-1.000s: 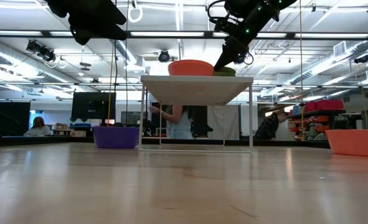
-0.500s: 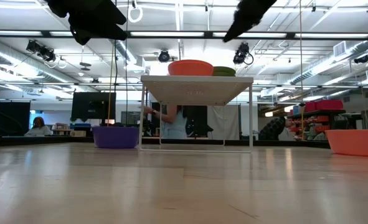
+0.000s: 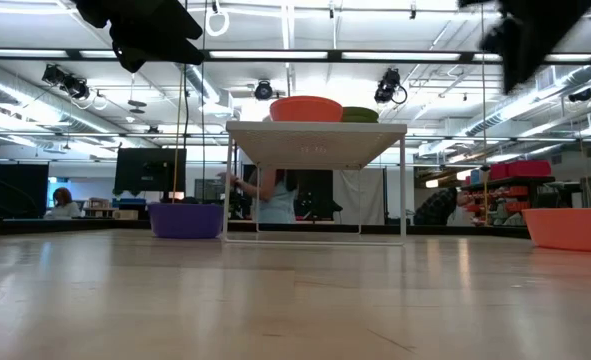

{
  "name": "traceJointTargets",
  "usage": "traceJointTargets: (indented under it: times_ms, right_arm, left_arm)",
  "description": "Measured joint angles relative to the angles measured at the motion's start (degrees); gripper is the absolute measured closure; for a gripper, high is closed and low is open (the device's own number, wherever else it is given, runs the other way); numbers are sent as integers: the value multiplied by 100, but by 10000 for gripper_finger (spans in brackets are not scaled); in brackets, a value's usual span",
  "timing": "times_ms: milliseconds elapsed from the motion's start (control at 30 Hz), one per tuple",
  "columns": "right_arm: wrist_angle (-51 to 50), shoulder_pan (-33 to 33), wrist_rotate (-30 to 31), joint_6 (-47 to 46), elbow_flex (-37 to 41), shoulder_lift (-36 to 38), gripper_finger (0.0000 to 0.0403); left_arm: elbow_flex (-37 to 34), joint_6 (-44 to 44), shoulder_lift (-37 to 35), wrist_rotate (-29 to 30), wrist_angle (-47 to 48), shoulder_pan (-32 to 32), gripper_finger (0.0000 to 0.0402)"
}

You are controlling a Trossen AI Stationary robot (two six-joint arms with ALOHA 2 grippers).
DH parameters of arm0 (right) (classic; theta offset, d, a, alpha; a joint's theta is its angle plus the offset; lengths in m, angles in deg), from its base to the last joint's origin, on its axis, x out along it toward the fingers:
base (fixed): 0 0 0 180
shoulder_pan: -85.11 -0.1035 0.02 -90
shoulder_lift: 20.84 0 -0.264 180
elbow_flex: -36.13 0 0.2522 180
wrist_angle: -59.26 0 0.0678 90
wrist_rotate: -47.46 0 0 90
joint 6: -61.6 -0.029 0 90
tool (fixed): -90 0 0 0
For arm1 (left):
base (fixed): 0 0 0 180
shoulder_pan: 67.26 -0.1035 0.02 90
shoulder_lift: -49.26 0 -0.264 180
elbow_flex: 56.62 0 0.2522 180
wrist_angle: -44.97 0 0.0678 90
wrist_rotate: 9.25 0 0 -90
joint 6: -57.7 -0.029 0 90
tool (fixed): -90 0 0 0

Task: Pick & Place Mini bowls
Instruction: Stack the orange bowl on top of the other orange bowl on the shelf

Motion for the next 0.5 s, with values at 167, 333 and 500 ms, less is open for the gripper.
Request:
traceJointTargets:
  times_ms: [167, 333, 500]
  right_arm:
    - [1, -256, -114, -756, 1061, 69, 248]
    - [133, -120, -122, -1091, 1961, 150, 248]
    - [698, 148, -252, -936, 2679, 380, 248]
  left_arm:
    - [0, -3, 0, -2, 2, 0, 216]
    - [0, -4, 0, 0, 1, 2, 216]
    - [0, -5, 0, 0, 2, 0, 216]
